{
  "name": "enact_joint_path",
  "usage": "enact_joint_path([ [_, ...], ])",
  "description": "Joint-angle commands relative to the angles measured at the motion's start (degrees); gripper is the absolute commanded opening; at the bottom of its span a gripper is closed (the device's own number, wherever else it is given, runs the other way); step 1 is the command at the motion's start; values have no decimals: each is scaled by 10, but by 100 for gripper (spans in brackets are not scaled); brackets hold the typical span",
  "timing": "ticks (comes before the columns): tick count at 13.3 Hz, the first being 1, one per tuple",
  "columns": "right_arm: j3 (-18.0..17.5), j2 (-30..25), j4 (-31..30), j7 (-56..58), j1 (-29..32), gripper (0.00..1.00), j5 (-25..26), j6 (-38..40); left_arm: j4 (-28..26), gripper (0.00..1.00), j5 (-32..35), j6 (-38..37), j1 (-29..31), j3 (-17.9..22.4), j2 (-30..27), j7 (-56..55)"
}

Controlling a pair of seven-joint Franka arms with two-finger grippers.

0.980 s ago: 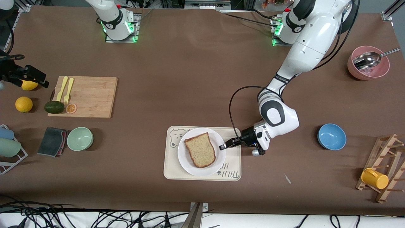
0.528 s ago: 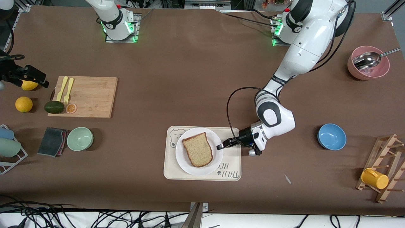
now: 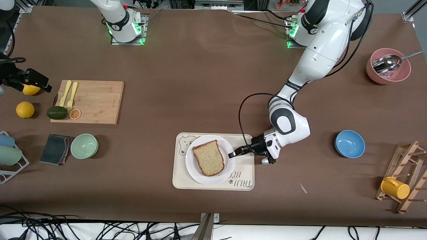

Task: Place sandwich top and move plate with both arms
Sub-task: 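Slide the plate onto the bear-print tray with the left gripper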

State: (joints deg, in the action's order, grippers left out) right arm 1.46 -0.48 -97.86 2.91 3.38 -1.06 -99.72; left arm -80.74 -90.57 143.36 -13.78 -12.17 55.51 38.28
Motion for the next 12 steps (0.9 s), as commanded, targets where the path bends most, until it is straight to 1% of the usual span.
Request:
enact_joint_path([
  [1,1,0,4,7,0,100,-10,3,23,1,19,0,-6,7,11,-19],
  [2,1,0,4,7,0,100,-10,3,23,1,19,0,-7,7,13,-18],
  [3,1,0,4,7,0,100,-10,3,23,5,19,0,-7,7,13,-18],
  [4,1,0,3,7,0,100,-10,3,23,16,18,0,-7,7,13,-17],
  [6,1,0,3,7,0,100,-10,3,23,23,18,0,-8,7,14,-16],
  [9,1,0,4,7,0,100,-10,2,23,25,17,0,-6,7,12,-13],
  [10,1,0,4,7,0,100,-10,2,22,35,16,0,-5,7,9,-15],
  [12,1,0,3,7,0,100,-10,2,22,92,16,0,-3,7,9,-12],
])
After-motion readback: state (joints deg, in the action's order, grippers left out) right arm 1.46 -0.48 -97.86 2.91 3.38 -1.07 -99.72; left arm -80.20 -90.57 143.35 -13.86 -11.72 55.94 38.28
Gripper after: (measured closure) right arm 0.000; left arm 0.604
